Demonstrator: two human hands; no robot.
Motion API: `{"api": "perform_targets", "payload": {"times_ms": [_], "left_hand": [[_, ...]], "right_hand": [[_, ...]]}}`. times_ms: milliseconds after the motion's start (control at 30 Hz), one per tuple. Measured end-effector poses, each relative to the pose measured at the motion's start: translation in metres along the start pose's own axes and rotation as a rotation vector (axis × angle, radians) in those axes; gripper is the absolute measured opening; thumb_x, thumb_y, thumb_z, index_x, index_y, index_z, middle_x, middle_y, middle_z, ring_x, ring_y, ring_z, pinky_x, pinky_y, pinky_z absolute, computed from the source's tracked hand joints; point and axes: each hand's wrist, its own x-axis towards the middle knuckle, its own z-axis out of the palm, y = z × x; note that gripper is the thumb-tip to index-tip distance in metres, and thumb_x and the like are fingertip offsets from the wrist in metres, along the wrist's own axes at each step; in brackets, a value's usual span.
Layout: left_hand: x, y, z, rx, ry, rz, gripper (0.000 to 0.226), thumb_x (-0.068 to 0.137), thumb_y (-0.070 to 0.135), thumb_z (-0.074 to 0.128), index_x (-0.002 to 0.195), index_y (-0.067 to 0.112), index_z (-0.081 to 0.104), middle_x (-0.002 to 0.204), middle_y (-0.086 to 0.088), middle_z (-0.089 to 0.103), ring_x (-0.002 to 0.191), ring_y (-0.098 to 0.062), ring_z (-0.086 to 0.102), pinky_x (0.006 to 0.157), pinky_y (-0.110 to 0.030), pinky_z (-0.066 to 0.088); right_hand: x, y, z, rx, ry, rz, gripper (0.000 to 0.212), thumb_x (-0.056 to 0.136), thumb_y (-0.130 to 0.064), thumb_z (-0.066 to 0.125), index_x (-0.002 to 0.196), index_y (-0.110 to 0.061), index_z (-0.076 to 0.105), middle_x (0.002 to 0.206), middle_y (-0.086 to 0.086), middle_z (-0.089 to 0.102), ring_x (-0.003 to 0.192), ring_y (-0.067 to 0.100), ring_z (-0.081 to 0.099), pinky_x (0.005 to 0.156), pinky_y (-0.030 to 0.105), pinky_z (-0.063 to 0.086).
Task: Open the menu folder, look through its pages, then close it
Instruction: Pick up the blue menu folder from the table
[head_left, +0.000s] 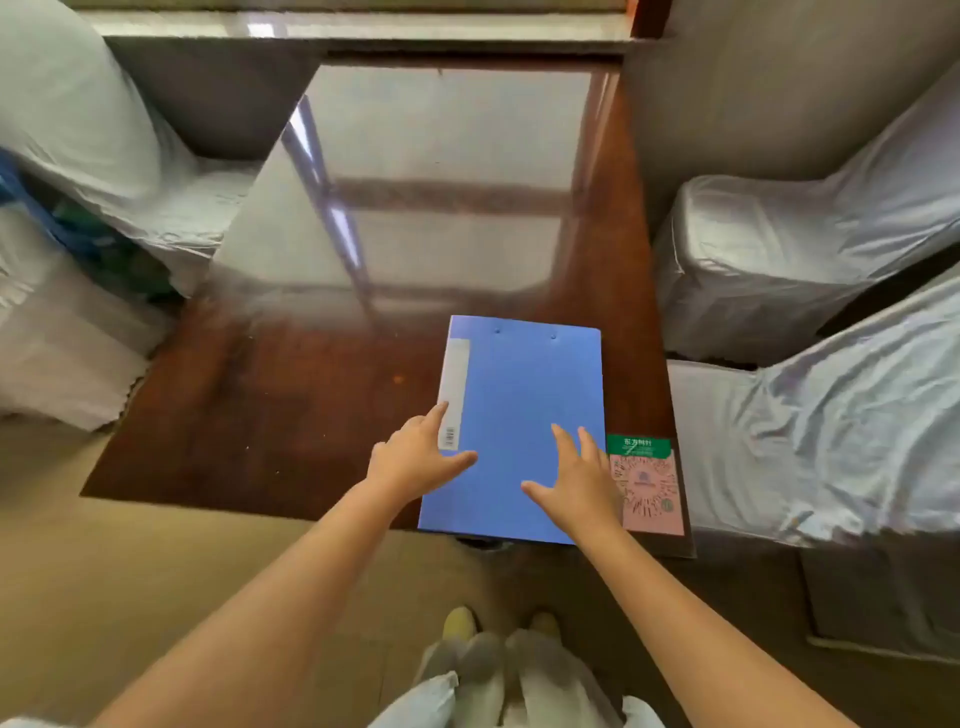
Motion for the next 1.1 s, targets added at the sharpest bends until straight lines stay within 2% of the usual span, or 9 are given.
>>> {"api": "perform_targets", "payload": {"times_ms": [133, 233, 367, 433, 533, 667, 833, 1000, 1100], "left_hand": [[-0.001, -0.015, 0.026, -0.084, -0.089, -0.113, 0.085, 0.077, 0.047, 0.060, 0.145, 0.024, 0.016, 0.133, -0.007, 0.053, 0.111, -0.028, 0.056, 0.084, -0.048, 0.052], [-0.001, -0.022, 0.041, -0.083, -0.058, -0.253, 0.088, 0.078, 0.044, 0.063, 0.145, 0.013, 0.015, 0.133, -0.012, 0.048, 0.116, -0.030, 0.051, 0.087, -0.048, 0.051], [0.002, -0.024, 0.050, -0.275, -0.068, -0.294, 0.049, 0.080, 0.032, 0.065, 0.118, 0.008, 0.045, 0.117, -0.015, 0.056, 0.095, -0.027, 0.060, 0.074, -0.041, 0.056], [0.002, -0.028, 0.052, -0.386, -0.061, -0.303, 0.042, 0.081, 0.025, 0.066, 0.116, 0.013, 0.047, 0.112, -0.012, 0.061, 0.086, -0.021, 0.059, 0.064, -0.029, 0.053], [0.003, -0.038, 0.050, -0.568, -0.073, -0.369, 0.057, 0.082, 0.018, 0.068, 0.132, 0.003, 0.044, 0.114, -0.012, 0.060, 0.100, -0.024, 0.058, 0.082, -0.034, 0.052], [0.000, -0.051, 0.046, -0.747, -0.158, -0.390, 0.030, 0.083, 0.005, 0.063, 0.112, 0.004, 0.056, 0.102, -0.009, 0.065, 0.099, -0.024, 0.062, 0.086, -0.040, 0.053], [-0.012, -0.052, 0.044, -0.965, -0.191, -0.352, 0.021, 0.087, 0.003, 0.058, 0.100, 0.014, 0.045, 0.102, -0.009, 0.066, 0.091, -0.017, 0.067, 0.063, -0.030, 0.057], [-0.022, -0.056, 0.014, -1.132, -0.164, -0.233, 0.018, 0.090, 0.004, 0.055, 0.105, 0.013, 0.050, 0.103, -0.009, 0.071, 0.092, -0.020, 0.070, 0.066, -0.029, 0.055], [-0.026, -0.055, -0.014, -1.169, -0.183, -0.130, 0.019, 0.091, 0.006, 0.054, 0.108, 0.013, 0.050, 0.102, -0.010, 0.073, 0.095, -0.023, 0.070, 0.066, -0.029, 0.057]], "right_hand": [[-0.002, 0.001, 0.029, -0.106, -0.053, 0.063, 0.083, 0.082, -0.050, 0.061, 0.146, -0.025, 0.015, 0.157, 0.008, 0.012, 0.140, 0.031, 0.018, 0.098, 0.040, 0.042], [-0.004, 0.003, 0.045, -0.133, -0.056, 0.091, 0.082, 0.081, -0.051, 0.061, 0.145, -0.022, 0.018, 0.156, 0.009, 0.016, 0.141, 0.029, 0.017, 0.098, 0.039, 0.043], [-0.004, 0.004, 0.054, -0.215, -0.015, 0.074, 0.081, 0.080, -0.056, 0.059, 0.144, -0.022, 0.023, 0.155, 0.009, 0.019, 0.141, 0.028, 0.018, 0.095, 0.037, 0.045], [-0.004, 0.005, 0.056, -0.243, 0.009, 0.066, 0.081, 0.079, -0.058, 0.058, 0.143, -0.022, 0.024, 0.155, 0.009, 0.021, 0.140, 0.028, 0.021, 0.092, 0.035, 0.047], [-0.004, 0.005, 0.057, -0.253, 0.026, 0.061, 0.080, 0.079, -0.058, 0.058, 0.143, -0.022, 0.026, 0.154, 0.009, 0.022, 0.140, 0.028, 0.021, 0.091, 0.035, 0.047], [-0.004, 0.005, 0.059, -0.252, 0.021, 0.045, 0.080, 0.080, -0.059, 0.056, 0.143, -0.022, 0.025, 0.154, 0.009, 0.022, 0.140, 0.027, 0.021, 0.091, 0.034, 0.047], [-0.003, 0.002, 0.054, -0.229, -0.019, 0.004, 0.077, 0.082, -0.059, 0.053, 0.143, -0.022, 0.025, 0.154, 0.009, 0.022, 0.140, 0.027, 0.021, 0.094, 0.035, 0.045], [0.002, 0.005, 0.024, -0.027, 0.138, 0.022, 0.068, 0.087, -0.047, 0.053, 0.143, -0.023, 0.024, 0.152, 0.008, 0.027, 0.136, 0.027, 0.028, 0.094, 0.041, 0.046], [0.015, 0.011, -0.008, 0.421, 0.050, 0.202, 0.062, 0.092, -0.031, 0.053, 0.144, -0.019, 0.022, 0.147, 0.011, 0.036, 0.129, 0.029, 0.039, 0.093, 0.044, 0.045]]}}
